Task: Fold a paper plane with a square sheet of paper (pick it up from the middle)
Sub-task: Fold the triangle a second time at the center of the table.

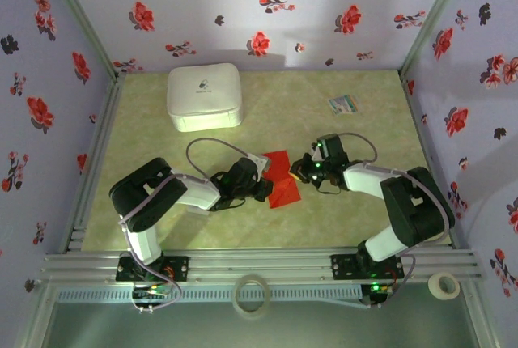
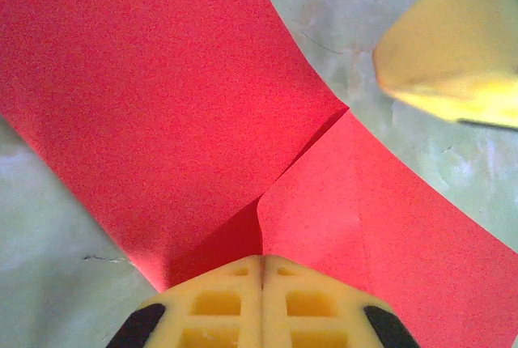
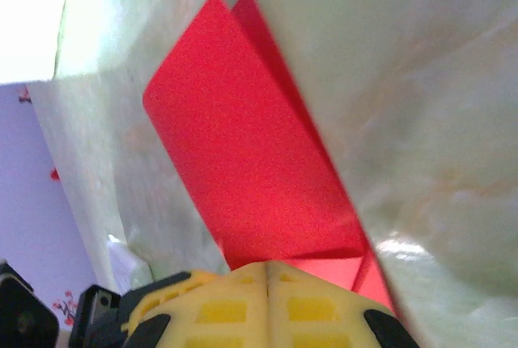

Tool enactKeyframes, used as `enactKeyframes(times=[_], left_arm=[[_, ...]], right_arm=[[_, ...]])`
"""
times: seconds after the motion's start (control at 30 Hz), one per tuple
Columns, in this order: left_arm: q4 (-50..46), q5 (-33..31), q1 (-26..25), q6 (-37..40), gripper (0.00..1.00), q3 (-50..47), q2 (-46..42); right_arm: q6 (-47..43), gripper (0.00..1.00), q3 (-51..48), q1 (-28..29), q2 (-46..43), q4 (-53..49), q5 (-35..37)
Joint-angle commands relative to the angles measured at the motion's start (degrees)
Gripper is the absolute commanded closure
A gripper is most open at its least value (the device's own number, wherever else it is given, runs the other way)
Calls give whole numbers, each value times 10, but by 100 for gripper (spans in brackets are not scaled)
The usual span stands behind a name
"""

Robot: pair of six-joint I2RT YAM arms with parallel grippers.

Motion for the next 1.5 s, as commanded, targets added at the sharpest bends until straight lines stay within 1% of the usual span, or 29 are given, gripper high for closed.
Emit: enactKeyframes(times=[0.0,0.13,0.27,0.3,0.47,0.6,0.63,0.7,0.77,0.83,1.0,1.07,1.13,1.17,1.23,1.33,1.37,1.47], left_arm=[[-28,-2,5,1,100,-14,12],[-28,-2,5,1,100,-13,14],[-28,-2,5,1,100,-13,15],[-29,-2,5,1,100,-13,15],[-35,1,7,1,100,-8,6],[-58,7,7,8,98,10,-7],[-64,7,8,8,95,12,-13],[-72,6,8,8,84,14,-29],[-85,2,8,8,79,17,-47],[-105,-4,8,6,70,21,-65],[-144,-11,8,-5,68,23,-114],[-162,4,8,-21,69,28,-132],[-186,34,8,-43,73,39,-135],[-198,58,8,-53,77,50,-131],[-222,99,8,-77,89,70,-115],[-231,155,8,-117,98,93,-81],[-231,164,7,-126,100,98,-72],[-214,175,6,-140,100,103,-54]], right_arm=[[-5,96,12,30,6,-33,8],[-3,96,14,47,26,-27,11],[7,97,6,48,48,7,-4],[5,97,6,48,52,0,-3],[-34,98,-2,46,56,-64,50],[-31,99,-16,43,69,-57,55],[-27,99,-21,43,68,-51,55],[-21,99,-26,43,66,-42,55],[-18,99,-28,43,64,-38,55],[-17,99,-27,43,64,-39,56],[-7,99,-31,43,64,-27,56],[0,99,-33,43,64,-19,56],[5,99,-35,44,63,-14,56],[8,99,-37,45,62,-11,55],[15,99,-40,44,60,-5,59],[32,99,-50,46,60,19,59],[37,99,-53,47,60,28,57],[46,99,-55,48,61,36,58]])
